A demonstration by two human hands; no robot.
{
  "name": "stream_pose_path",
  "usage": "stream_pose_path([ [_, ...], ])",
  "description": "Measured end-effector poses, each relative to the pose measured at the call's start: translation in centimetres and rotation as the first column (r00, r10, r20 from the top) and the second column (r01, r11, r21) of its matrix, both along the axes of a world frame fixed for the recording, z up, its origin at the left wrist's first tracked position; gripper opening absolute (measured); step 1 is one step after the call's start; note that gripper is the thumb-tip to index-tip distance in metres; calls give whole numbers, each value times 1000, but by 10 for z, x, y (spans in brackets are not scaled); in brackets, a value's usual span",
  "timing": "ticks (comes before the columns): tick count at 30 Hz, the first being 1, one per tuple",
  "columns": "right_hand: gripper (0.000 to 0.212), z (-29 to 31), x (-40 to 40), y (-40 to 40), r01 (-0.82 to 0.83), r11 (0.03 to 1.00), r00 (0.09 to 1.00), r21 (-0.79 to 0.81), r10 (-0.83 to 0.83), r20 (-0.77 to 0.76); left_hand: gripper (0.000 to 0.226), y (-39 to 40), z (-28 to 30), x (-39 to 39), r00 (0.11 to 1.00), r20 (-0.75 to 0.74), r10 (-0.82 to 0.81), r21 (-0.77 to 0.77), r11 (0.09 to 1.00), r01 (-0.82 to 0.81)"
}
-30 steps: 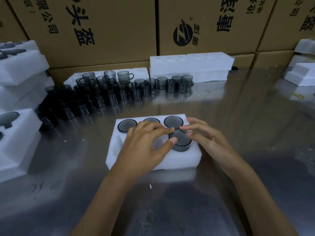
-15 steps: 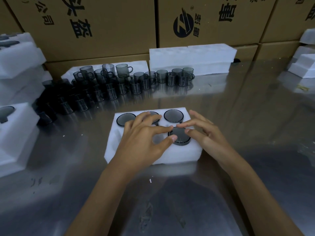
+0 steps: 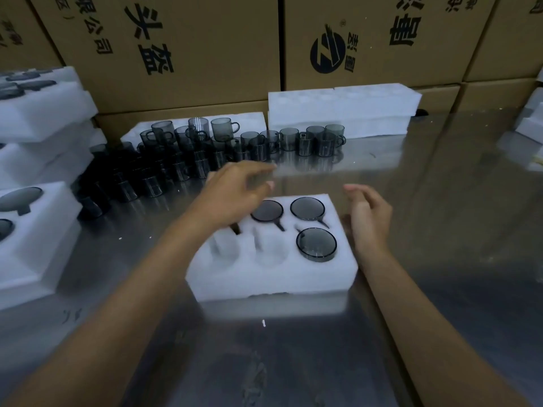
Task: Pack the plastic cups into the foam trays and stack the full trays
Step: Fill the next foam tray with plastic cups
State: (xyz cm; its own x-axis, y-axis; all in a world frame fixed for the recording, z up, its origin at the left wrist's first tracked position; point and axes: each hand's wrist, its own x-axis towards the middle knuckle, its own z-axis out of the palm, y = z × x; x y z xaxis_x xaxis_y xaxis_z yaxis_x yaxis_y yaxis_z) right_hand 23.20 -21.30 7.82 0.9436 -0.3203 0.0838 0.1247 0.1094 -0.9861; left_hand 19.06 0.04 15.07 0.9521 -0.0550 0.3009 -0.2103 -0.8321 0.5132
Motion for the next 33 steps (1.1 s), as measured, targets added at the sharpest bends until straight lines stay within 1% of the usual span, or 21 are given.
stream_pose_path([
  [2,21,2,9,13,56,997,998,-51,-57,-5,42,23,8,31,990,-5,140,42,989,-140],
  [3,19,3,12,19,96,994,995,-53,-97,-25,40,36,12,47,978,-2,211,61,976,-210],
  [6,25,4,21,24,169,984,983,-57,-173,-63,27,69,19,95,933,31,359,142,922,-360],
  [8,26,2,29,24,159,985,985,-61,-163,-64,19,86,21,125,920,69,387,232,890,-392],
  [9,26,1,33,24,152,986,986,-62,-155,-61,21,93,21,140,914,85,397,255,878,-405],
  [12,28,-2,40,27,137,989,988,-51,-140,-60,44,110,16,180,891,83,446,275,849,-450],
  [13,29,-3,41,27,138,989,988,-47,-140,-59,46,112,12,192,883,77,463,300,834,-463],
  [17,26,-9,49,20,141,990,989,28,-140,-38,36,121,-2,224,874,80,479,411,783,-467],
  [20,27,-11,56,15,147,985,989,85,-145,-32,15,127,-8,234,875,176,450,435,762,-480],
  [22,27,-12,58,13,156,983,987,97,-154,-35,10,124,-13,231,874,245,420,380,787,-485],
  [24,26,-13,59,11,160,980,987,114,-156,-46,13,114,-18,222,866,337,369,248,853,-460],
  [26,25,-13,60,9,165,976,986,143,-159,-50,13,100,-19,208,862,413,296,69,933,-353],
  [28,25,-11,61,8,167,973,986,157,-161,-50,11,86,-15,189,878,412,245,-46,968,-248],
  [31,26,-10,61,6,157,974,987,164,-150,-54,12,66,-3,152,893,416,169,-103,985,-138],
  [33,26,-8,59,7,122,983,991,138,-114,-65,15,55,4,120,895,426,133,-122,989,-89],
])
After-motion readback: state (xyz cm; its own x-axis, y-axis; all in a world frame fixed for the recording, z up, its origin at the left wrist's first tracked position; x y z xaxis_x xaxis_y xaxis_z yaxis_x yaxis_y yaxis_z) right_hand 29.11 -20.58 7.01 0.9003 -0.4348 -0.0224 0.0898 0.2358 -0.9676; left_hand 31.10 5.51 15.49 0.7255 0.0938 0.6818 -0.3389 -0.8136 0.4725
